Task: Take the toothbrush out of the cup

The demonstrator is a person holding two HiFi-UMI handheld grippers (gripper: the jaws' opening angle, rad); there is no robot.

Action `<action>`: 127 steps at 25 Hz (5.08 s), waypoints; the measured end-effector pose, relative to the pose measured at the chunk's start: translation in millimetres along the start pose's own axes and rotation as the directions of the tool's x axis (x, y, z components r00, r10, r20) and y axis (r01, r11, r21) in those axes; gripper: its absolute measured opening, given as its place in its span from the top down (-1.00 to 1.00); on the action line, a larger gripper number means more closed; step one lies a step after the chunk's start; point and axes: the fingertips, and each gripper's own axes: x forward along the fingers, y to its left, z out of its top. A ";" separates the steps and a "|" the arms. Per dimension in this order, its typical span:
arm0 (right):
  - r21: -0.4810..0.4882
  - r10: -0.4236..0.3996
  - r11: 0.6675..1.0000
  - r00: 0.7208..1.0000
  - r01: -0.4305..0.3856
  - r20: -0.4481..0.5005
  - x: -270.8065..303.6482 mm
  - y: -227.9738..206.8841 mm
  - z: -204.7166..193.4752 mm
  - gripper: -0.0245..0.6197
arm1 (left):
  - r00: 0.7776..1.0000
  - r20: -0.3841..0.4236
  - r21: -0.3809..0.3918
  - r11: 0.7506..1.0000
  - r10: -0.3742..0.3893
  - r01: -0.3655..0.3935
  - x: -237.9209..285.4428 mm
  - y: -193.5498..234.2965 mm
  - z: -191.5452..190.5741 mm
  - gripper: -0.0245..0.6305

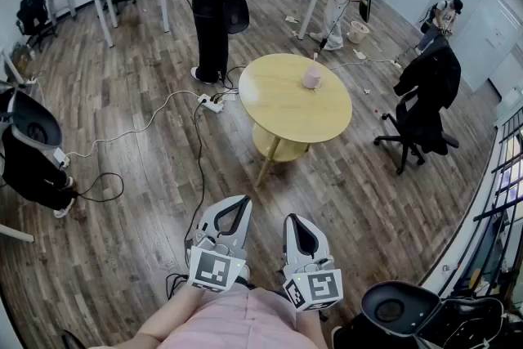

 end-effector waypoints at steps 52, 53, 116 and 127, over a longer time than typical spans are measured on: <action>0.088 -0.111 0.990 0.994 0.108 0.026 147.4 -129.4 19.7 0.90 | 0.995 0.026 0.051 0.994 -0.095 0.093 190.1 87.9 1.7 0.93; 0.091 -0.111 0.990 0.994 0.109 0.019 151.6 -133.6 18.7 0.90 | 0.995 0.020 0.045 0.995 -0.094 0.093 196.8 89.4 -0.3 0.93; 0.084 0.111 0.992 0.970 -0.094 -0.217 554.0 -508.7 -4.3 0.45 | 0.986 -0.134 -0.184 0.975 0.102 -0.126 620.1 186.9 -33.8 0.93; 0.109 0.129 0.990 0.894 -0.090 -0.430 638.4 -542.2 -97.0 0.37 | 0.966 -0.199 -0.207 0.957 0.162 -0.203 633.2 203.2 -54.6 0.93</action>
